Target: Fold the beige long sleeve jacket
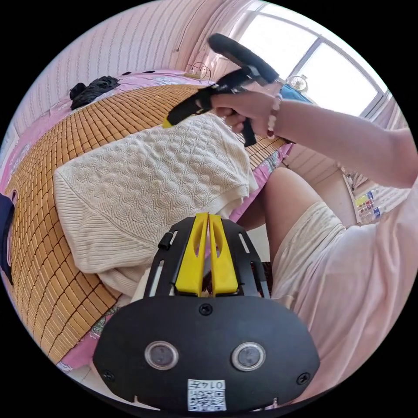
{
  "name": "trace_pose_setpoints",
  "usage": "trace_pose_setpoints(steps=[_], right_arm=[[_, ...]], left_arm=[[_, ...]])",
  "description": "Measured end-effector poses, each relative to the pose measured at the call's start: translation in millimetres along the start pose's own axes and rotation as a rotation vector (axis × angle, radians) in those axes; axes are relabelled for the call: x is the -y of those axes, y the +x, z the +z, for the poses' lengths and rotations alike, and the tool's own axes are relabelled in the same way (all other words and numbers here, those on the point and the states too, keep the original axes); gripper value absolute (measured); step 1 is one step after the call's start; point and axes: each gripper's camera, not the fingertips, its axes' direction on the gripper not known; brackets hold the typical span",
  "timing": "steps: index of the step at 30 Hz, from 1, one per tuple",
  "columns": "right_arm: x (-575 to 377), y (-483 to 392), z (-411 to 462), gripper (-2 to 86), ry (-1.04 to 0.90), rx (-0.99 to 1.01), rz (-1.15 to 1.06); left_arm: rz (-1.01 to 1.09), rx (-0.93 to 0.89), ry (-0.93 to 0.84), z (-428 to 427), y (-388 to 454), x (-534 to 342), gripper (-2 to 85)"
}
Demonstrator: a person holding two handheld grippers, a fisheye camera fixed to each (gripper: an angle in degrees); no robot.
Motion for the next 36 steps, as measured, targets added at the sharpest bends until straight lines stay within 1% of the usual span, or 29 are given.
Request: trace_pose_setpoints(steps=[1, 3, 5, 8, 9, 11, 13, 16, 17, 18, 19, 21, 25, 27, 29, 31, 32, 33, 34, 36], right_arm=[[-13.4, 8.0, -10.0, 1.5, 0.009, -0.01, 0.034], [-63.2, 36.6, -39.2, 8.7, -0.009, -0.043, 0.155], [-91.7, 52.8, -51.0, 11.3, -0.054, -0.063, 0.228], [-118.8, 71.9, -54.2, 12.1, -0.162, -0.06, 0.32], [-123.4, 77.1, -51.0, 12.3, -0.213, -0.02, 0.337], [-126.6, 81.9, -45.6, 12.1, -0.293, -0.007, 0.332], [-125.5, 86.4, -51.7, 11.0, -0.327, -0.069, 0.324], [-129.4, 99.4, -69.1, 7.5, -0.35, -0.078, 0.311], [-133.7, 105.4, -79.2, 4.6, -0.33, -0.01, 0.298], [-138.4, 112.7, -92.0, 2.7, -0.293, 0.107, 0.306], [-141.0, 115.8, -99.1, 2.3, -0.272, 0.146, 0.31], [-152.3, 125.1, -130.9, 1.3, -0.171, 0.23, 0.329], [-165.9, 131.4, -178.3, 0.8, -0.02, 0.364, 0.299], [-173.4, 137.5, -203.5, 0.8, 0.048, 0.498, 0.27], [-178.9, 140.1, -217.8, 1.0, 0.08, 0.593, 0.225], [-185.9, 139.5, -229.5, 1.6, 0.1, 0.588, 0.177], [-193.0, 141.0, -236.1, 2.1, 0.117, 0.523, 0.183], [-202.5, 147.4, -241.6, 3.3, 0.155, 0.505, 0.228], [-208.0, 152.5, -244.1, 3.9, 0.184, 0.514, 0.265], [-227.8, 173.5, -245.5, 11.4, 0.241, 0.59, 0.414]], left_arm=[[-0.007, 0.007, 0.016, -3.5, 1.0, -5.2, -0.2], [0.001, 0.006, 0.033, -4.7, 3.9, -11.6, 1.5], [0.027, -0.002, 0.045, -2.5, 9.1, -14.7, 4.1], [0.071, -0.024, 0.043, 2.3, 21.0, -9.7, 7.4], [0.099, -0.017, 0.046, 2.5, 27.5, -5.9, 8.0], [0.147, 0.008, 0.048, 2.1, 37.5, 0.3, 9.5], [0.18, 0.041, 0.019, 3.0, 47.3, 9.1, 13.0], [0.197, 0.086, -0.001, 4.6, 55.9, 16.3, 15.7], [0.208, 0.09, 0.001, 4.3, 58.2, 17.0, 15.7], [0.236, 0.091, 0.001, 4.0, 63.1, 18.6, 15.7], [0.258, 0.086, -0.004, 4.2, 68.1, 20.4, 15.7], [0.276, 0.083, -0.012, 5.4, 75.4, 23.9, 16.0], [0.343, 0.105, -0.013, 12.3, 95.1, 35.3, 16.5], [0.349, 0.151, -0.025, 16.2, 100.8, 42.9, 16.0], [0.35, 0.183, -0.025, 16.6, 104.8, 50.2, 13.6], [0.326, 0.209, -0.069, 16.2, 104.7, 56.6, 5.2], [0.331, 0.203, -0.085, 16.1, 104.1, 57.1, 4.2], [0.323, 0.188, -0.104, 16.0, 102.0, 56.9, 2.9], [0.312, 0.2, -0.112, 14.3, 100.2, 55.5, 2.1], [0.293, 0.193, -0.088, 6.8, 98.0, 52.5, 1.5]])
